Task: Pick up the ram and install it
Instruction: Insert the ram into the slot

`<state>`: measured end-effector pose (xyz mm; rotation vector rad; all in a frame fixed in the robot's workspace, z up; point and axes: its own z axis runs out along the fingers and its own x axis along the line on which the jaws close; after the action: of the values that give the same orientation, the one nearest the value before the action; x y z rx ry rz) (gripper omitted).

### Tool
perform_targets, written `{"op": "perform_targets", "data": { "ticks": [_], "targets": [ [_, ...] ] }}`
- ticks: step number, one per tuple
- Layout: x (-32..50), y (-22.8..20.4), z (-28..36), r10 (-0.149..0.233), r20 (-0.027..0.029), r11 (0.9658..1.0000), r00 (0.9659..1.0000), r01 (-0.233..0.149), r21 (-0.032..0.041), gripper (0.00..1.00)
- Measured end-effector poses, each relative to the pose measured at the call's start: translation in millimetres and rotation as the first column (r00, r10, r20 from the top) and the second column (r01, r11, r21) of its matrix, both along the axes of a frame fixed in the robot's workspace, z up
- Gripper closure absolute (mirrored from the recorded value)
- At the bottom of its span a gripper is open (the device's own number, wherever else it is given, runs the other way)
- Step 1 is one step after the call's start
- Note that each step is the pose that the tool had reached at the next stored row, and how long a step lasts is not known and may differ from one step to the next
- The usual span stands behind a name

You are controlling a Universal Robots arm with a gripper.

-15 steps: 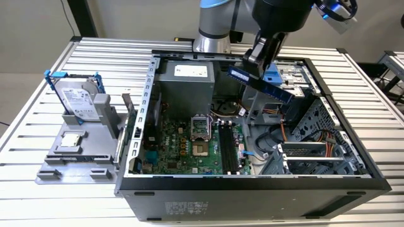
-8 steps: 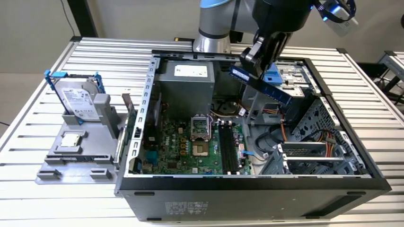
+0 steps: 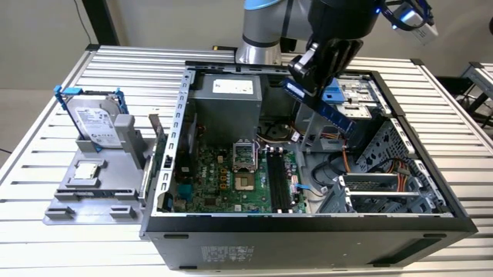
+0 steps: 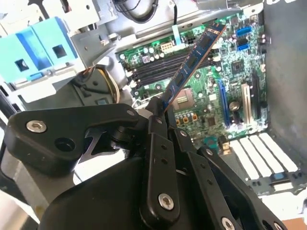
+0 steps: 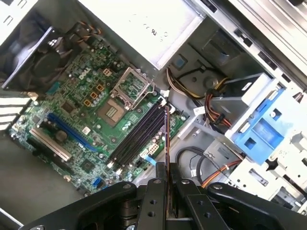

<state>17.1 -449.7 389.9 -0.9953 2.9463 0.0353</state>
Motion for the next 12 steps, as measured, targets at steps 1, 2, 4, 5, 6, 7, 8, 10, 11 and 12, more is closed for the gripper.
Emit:
{"op": "perform_targets", "data": {
  "ticks": [1, 2, 4, 5, 6, 7, 8, 10, 11, 12],
  "targets": [
    [0.0, 0.0, 0.0, -0.017, 0.0000, 0.9999, 0.9999, 0.017, 0.0000, 1.00],
    [0.0, 0.0, 0.0, -0.033, 0.0000, 0.9995, 0.9995, 0.033, 0.0000, 1.00],
    [0.0, 0.0, 0.0, -0.067, 0.0000, 0.9978, 0.9978, 0.067, 0.0000, 1.00],
    [0.0, 0.0, 0.0, -0.083, 0.0000, 0.9965, 0.9965, 0.083, 0.0000, 1.00],
    [0.0, 0.0, 0.0, -0.100, 0.0000, 0.9950, 0.9950, 0.100, 0.0000, 1.00],
    [0.0, 0.0, 0.0, -0.116, 0.0000, 0.9933, 0.9933, 0.116, 0.0001, 1.00],
    [0.0, 0.0, 0.0, -0.134, 0.0000, 0.9910, 0.9910, 0.134, 0.0000, 1.00],
    [0.0, 0.0, 0.0, -0.167, 0.0000, 0.9859, 0.9859, 0.167, 0.0000, 1.00],
    [0.0, 0.0, 0.0, -0.183, 0.0000, 0.9830, 0.9830, 0.183, 0.0000, 1.00],
    [0.0, 0.0, 0.0, -0.200, 0.0000, 0.9797, 0.9797, 0.200, 0.0000, 1.00]
  ]
}}
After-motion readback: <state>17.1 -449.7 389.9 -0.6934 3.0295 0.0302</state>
